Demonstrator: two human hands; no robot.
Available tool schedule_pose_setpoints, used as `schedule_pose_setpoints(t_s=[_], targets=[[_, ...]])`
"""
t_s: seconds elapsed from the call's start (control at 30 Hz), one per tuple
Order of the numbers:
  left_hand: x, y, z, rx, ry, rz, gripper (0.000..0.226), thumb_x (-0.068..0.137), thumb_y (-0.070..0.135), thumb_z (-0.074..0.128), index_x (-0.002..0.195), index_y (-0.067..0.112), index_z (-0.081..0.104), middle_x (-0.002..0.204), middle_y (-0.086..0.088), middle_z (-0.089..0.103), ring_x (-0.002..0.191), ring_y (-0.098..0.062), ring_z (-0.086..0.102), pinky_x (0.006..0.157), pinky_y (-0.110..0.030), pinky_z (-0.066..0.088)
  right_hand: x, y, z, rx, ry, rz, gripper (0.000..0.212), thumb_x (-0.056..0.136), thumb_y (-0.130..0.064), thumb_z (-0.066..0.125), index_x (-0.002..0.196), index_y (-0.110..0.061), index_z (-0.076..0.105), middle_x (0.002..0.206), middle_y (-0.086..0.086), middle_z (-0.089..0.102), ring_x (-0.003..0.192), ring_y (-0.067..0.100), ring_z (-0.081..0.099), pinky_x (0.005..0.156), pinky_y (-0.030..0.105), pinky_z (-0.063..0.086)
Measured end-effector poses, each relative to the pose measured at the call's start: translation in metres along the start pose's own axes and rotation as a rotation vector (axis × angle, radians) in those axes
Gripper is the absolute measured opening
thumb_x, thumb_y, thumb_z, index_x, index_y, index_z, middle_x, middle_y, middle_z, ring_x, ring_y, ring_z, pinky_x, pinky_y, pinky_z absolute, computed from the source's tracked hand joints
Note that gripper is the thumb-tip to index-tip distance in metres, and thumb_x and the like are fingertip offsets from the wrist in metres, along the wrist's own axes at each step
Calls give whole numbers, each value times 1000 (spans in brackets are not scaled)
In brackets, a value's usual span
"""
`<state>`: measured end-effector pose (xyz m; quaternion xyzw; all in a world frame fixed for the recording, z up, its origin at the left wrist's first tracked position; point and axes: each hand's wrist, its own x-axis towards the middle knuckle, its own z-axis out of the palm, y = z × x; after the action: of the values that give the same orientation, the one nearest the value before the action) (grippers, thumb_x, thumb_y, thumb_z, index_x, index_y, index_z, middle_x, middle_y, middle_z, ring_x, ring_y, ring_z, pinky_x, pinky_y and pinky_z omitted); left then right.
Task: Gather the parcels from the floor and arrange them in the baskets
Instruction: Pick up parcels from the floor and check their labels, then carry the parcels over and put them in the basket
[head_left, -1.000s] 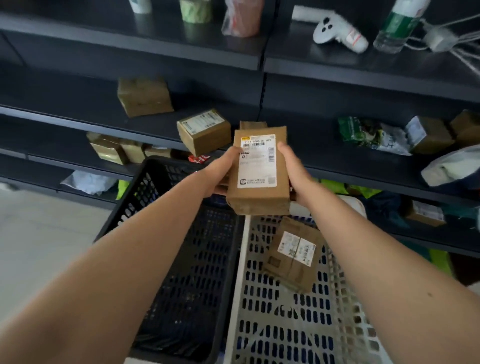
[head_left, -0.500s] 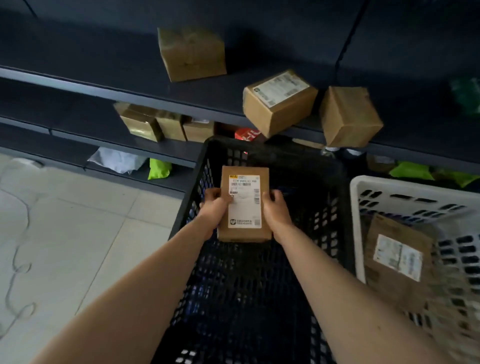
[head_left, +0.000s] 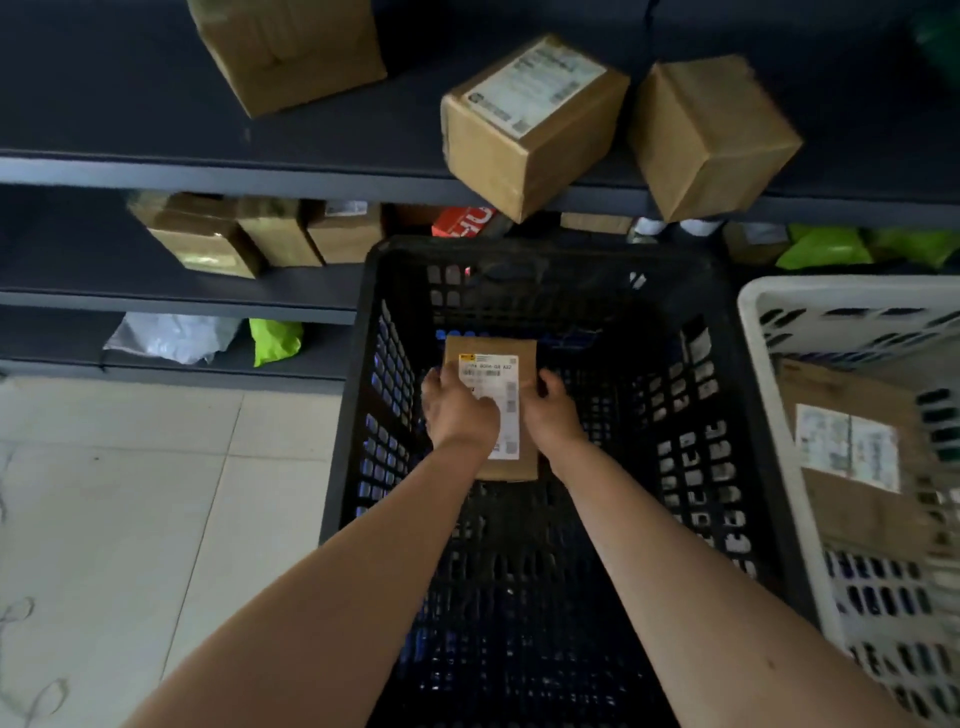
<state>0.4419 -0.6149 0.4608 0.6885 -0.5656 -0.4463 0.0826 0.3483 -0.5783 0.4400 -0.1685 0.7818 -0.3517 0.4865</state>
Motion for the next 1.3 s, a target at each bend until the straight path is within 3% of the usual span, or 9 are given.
schedule_pose_setpoints(t_s=[0.07, 0.17, 0.4, 0.6, 0.7, 0.83, 1.0, 1.13, 1.3], targets=[[-12, 27, -10, -77, -5, 45, 47, 98, 14, 46, 144, 13, 39, 144, -11, 41, 113, -25, 52, 92, -34, 45, -13, -20, -20, -4, -3, -45, 45, 104, -35, 41, 146, -19, 38, 134, 6, 52, 117, 25, 56, 87, 30, 43], [-40, 82, -19, -205, -22, 175, 31, 99, 14, 46, 129, 14, 55, 114, -6, 64, 82, -16, 57, 64, -26, 45, -38, -52, -67, -35, 22, -177, 36, 102, -30, 47, 137, -17, 47, 126, 3, 57, 106, 20, 57, 90, 33, 45], [-165, 219, 12, -343, -168, 488, 21, 91, 9, 48, 84, 22, 62, 105, -15, 71, 93, -27, 65, 87, -39, 52, -137, -99, -254, 5, 218, -414, 21, 96, -23, 56, 117, -20, 55, 96, 0, 61, 88, 19, 59, 77, 30, 43], [-316, 289, 113, -286, -379, 621, 23, 103, 7, 38, 98, 6, 61, 92, -9, 64, 70, -10, 58, 49, -7, 43, -249, -37, -454, 96, 355, -358, 21, 102, -21, 50, 120, -13, 57, 109, 9, 65, 93, 21, 64, 67, 23, 50], [-383, 304, 184, -203, -543, 669, 24, 104, 12, 39, 99, 8, 63, 89, -5, 66, 73, -11, 60, 58, -14, 46, -291, 20, -541, 116, 416, -330, 17, 102, -22, 50, 114, -14, 59, 105, 11, 67, 92, 25, 66, 84, 39, 53], [-458, 311, 282, -95, -694, 678, 27, 104, 15, 38, 94, 18, 63, 94, 0, 67, 82, -12, 63, 63, -18, 44, -321, 99, -628, 171, 538, -266, 11, 101, -16, 49, 94, -19, 57, 90, 10, 63, 69, 19, 58, 62, 28, 42], [-499, 312, 385, 24, -924, 675, 21, 102, 12, 44, 97, 17, 63, 94, 1, 66, 78, -6, 61, 59, -13, 42, -317, 174, -699, 276, 575, -149, 8, 101, -10, 48, 101, -9, 56, 78, 9, 60, 60, 18, 54, 54, 22, 40], [-476, 318, 458, 43, -902, 576, 18, 99, 9, 45, 95, 14, 62, 89, 1, 62, 77, -9, 58, 62, -18, 42, -276, 212, -739, 319, 581, -73, 11, 99, -8, 50, 101, -6, 60, 75, 7, 62, 62, 19, 58, 55, 19, 47], [-435, 322, 554, 80, -806, 409, 18, 98, 17, 48, 102, 13, 65, 103, -4, 67, 101, -21, 64, 81, -31, 49, -199, 252, -784, 391, 555, 44, 10, 96, -8, 53, 97, -10, 63, 76, 4, 65, 61, 16, 61, 58, 20, 49]])
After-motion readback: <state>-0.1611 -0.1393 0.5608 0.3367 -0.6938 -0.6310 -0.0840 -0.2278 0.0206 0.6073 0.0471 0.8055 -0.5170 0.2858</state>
